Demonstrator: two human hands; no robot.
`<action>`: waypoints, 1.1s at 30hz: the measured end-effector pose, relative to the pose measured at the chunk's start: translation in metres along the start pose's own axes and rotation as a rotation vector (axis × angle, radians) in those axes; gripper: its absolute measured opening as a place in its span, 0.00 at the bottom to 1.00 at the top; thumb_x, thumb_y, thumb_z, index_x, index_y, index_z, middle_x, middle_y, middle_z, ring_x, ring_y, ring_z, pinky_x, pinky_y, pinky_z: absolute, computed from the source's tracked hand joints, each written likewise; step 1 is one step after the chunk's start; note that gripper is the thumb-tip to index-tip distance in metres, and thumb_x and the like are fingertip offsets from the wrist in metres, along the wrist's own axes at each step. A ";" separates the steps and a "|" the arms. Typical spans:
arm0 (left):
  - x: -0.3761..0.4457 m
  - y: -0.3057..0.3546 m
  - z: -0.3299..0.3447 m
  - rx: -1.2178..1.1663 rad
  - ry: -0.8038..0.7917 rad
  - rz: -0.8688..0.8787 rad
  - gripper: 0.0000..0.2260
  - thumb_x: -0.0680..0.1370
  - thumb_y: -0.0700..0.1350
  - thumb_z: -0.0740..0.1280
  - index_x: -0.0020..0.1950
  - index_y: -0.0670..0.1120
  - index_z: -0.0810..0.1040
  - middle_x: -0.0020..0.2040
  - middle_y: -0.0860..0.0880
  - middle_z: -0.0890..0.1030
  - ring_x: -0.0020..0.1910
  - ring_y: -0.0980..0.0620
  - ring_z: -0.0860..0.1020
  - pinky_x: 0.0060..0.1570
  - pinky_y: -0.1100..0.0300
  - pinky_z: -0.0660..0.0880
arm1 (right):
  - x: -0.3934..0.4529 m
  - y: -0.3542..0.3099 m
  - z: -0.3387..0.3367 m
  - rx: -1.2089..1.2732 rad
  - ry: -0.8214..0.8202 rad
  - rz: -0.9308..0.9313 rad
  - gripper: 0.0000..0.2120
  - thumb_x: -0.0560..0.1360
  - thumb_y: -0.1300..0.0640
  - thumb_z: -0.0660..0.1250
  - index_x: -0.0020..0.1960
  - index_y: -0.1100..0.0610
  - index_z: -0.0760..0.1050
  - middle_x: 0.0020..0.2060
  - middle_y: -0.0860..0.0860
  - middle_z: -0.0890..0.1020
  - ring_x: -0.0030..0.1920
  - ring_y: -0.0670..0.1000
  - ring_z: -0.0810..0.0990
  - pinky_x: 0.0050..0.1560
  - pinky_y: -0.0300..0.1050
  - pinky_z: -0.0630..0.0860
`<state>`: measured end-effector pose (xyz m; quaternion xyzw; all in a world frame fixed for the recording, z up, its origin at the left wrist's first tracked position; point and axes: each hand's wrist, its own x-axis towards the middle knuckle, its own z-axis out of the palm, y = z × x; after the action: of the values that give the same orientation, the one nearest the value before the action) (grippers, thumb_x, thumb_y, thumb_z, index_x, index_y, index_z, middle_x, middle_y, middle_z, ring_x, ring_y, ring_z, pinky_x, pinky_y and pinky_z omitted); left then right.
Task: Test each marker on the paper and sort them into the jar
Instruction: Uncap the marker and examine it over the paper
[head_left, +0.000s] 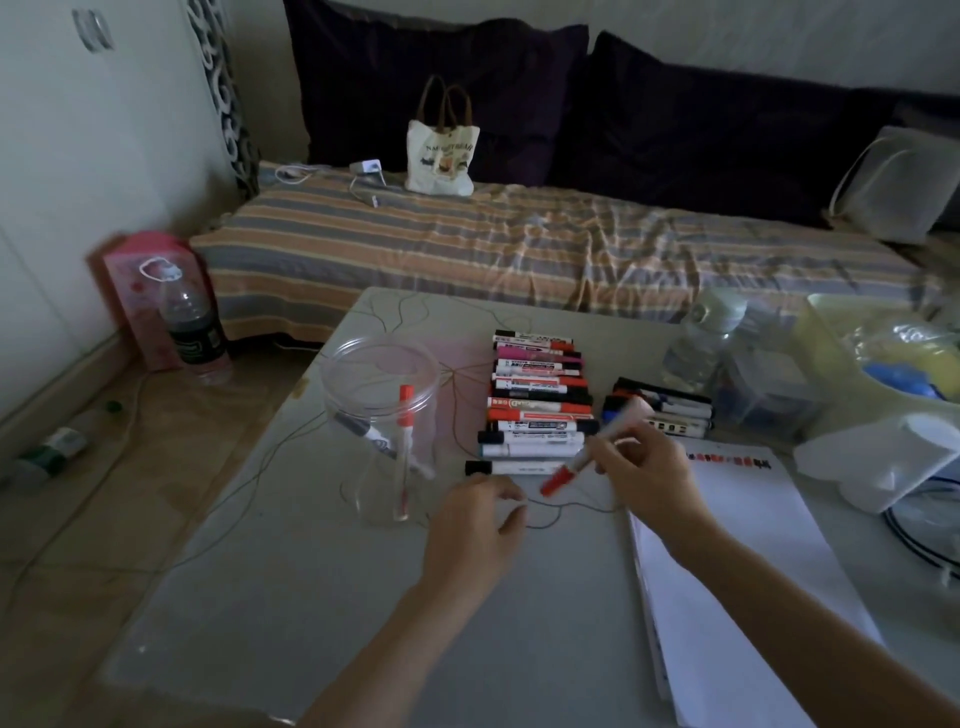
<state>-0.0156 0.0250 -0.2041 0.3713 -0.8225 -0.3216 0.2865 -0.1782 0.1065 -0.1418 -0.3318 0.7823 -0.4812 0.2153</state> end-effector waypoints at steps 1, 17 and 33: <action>0.001 0.004 0.002 -0.113 -0.039 -0.061 0.05 0.76 0.47 0.70 0.51 0.51 0.81 0.48 0.58 0.81 0.48 0.59 0.78 0.50 0.69 0.72 | -0.006 0.002 -0.010 0.131 -0.001 0.091 0.04 0.75 0.57 0.70 0.42 0.56 0.80 0.31 0.49 0.82 0.35 0.52 0.76 0.39 0.48 0.73; 0.010 0.081 0.046 -1.257 -0.066 -0.698 0.09 0.77 0.39 0.69 0.55 0.39 0.79 0.49 0.42 0.85 0.49 0.48 0.84 0.51 0.55 0.81 | -0.055 0.038 -0.069 0.406 -0.239 0.339 0.10 0.72 0.56 0.73 0.50 0.59 0.80 0.44 0.55 0.86 0.41 0.49 0.82 0.42 0.43 0.76; 0.043 0.081 0.061 -0.956 0.045 -0.562 0.09 0.74 0.46 0.71 0.54 0.47 0.82 0.46 0.49 0.85 0.43 0.55 0.83 0.45 0.60 0.79 | -0.058 0.072 -0.084 -0.263 0.053 -0.099 0.06 0.77 0.49 0.67 0.47 0.49 0.80 0.34 0.46 0.83 0.32 0.44 0.81 0.32 0.39 0.78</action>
<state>-0.1175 0.0520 -0.1728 0.4119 -0.4480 -0.7151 0.3440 -0.2162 0.2225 -0.1685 -0.3826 0.8266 -0.3933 0.1252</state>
